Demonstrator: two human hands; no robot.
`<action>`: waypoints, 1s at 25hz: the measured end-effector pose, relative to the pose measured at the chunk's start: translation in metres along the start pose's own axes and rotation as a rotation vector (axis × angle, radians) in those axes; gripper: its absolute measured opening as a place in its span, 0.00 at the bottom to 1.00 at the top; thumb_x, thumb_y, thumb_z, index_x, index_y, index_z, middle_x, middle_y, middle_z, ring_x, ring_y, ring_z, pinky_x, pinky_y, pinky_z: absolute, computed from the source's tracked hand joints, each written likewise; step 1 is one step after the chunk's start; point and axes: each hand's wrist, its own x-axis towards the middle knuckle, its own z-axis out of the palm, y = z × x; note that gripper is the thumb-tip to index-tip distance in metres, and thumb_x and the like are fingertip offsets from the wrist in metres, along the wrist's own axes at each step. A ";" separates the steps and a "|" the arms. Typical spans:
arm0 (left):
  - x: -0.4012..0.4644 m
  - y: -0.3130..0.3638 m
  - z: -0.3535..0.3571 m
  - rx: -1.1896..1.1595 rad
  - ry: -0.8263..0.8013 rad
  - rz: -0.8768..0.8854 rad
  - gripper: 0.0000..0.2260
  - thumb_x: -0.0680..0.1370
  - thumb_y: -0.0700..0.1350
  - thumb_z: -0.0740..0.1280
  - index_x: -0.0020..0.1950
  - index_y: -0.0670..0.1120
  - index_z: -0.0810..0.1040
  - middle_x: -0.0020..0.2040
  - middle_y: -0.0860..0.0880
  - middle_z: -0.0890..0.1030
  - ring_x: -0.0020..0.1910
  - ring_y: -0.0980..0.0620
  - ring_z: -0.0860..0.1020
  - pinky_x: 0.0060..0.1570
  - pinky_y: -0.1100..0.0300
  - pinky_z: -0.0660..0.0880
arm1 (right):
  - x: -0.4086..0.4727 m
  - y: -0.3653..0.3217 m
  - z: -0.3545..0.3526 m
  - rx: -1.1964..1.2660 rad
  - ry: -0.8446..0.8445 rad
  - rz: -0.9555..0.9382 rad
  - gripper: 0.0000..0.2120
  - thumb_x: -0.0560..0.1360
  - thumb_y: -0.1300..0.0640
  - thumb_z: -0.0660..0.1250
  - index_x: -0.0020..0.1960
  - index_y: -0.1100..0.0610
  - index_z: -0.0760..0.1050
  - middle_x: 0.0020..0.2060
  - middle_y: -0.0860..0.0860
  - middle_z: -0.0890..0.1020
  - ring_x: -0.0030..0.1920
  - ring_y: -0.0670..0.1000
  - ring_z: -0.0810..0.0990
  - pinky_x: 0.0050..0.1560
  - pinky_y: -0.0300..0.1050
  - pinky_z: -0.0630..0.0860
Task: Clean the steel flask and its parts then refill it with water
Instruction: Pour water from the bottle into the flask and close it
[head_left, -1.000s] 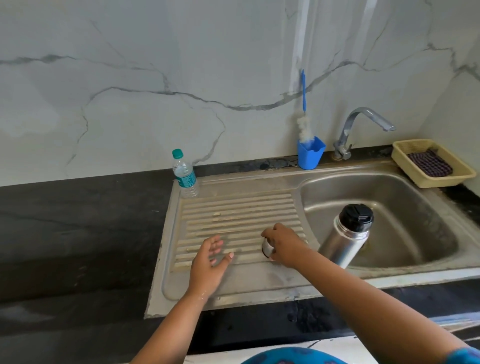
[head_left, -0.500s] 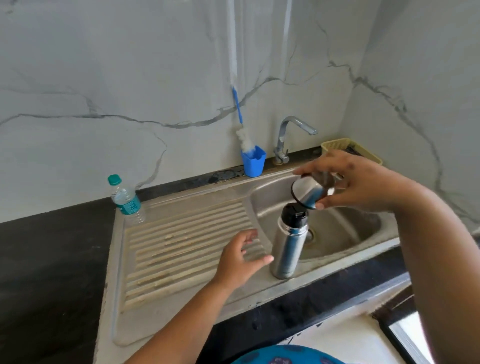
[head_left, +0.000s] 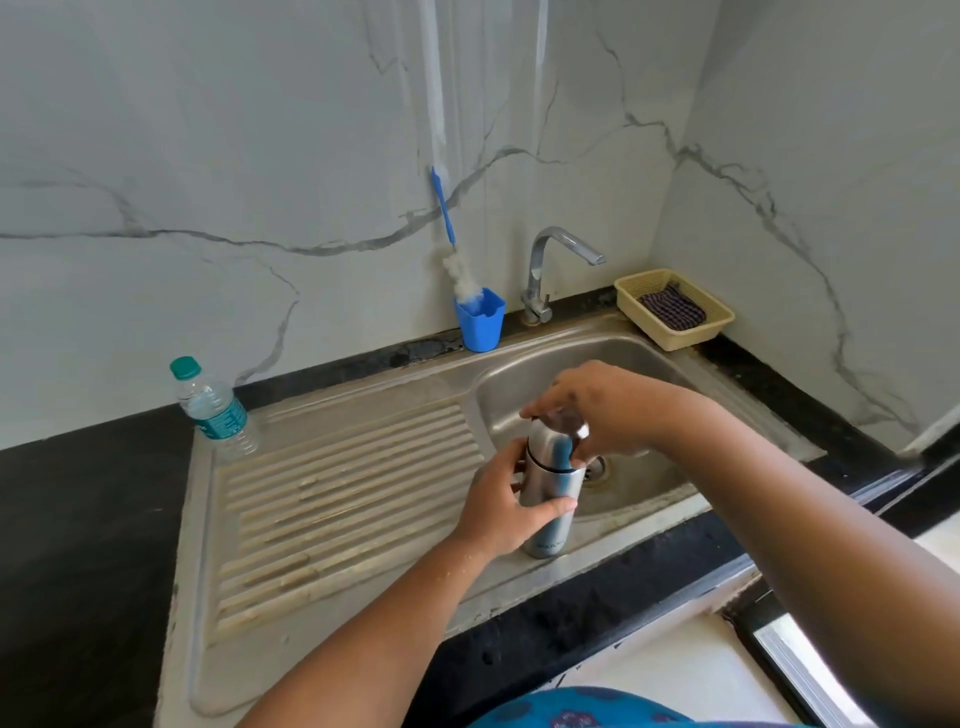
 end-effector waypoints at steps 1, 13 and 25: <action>0.000 0.001 0.002 -0.001 0.012 0.010 0.26 0.62 0.58 0.78 0.57 0.55 0.76 0.50 0.58 0.83 0.50 0.61 0.80 0.50 0.63 0.79 | 0.002 -0.004 0.000 -0.016 0.011 0.031 0.18 0.70 0.51 0.74 0.59 0.48 0.76 0.48 0.45 0.79 0.49 0.45 0.77 0.47 0.37 0.73; 0.003 -0.001 -0.001 0.035 0.042 0.020 0.24 0.63 0.57 0.79 0.56 0.55 0.77 0.48 0.57 0.82 0.48 0.60 0.80 0.50 0.56 0.80 | -0.009 0.008 -0.017 0.079 -0.003 -0.036 0.22 0.74 0.48 0.70 0.66 0.41 0.71 0.59 0.42 0.73 0.60 0.45 0.71 0.63 0.45 0.69; 0.008 -0.001 -0.011 0.013 -0.044 -0.002 0.23 0.65 0.51 0.81 0.57 0.57 0.77 0.51 0.60 0.82 0.51 0.64 0.79 0.48 0.67 0.76 | 0.004 0.008 -0.005 -0.086 0.046 0.024 0.36 0.69 0.33 0.67 0.72 0.43 0.60 0.59 0.48 0.71 0.59 0.49 0.72 0.59 0.47 0.73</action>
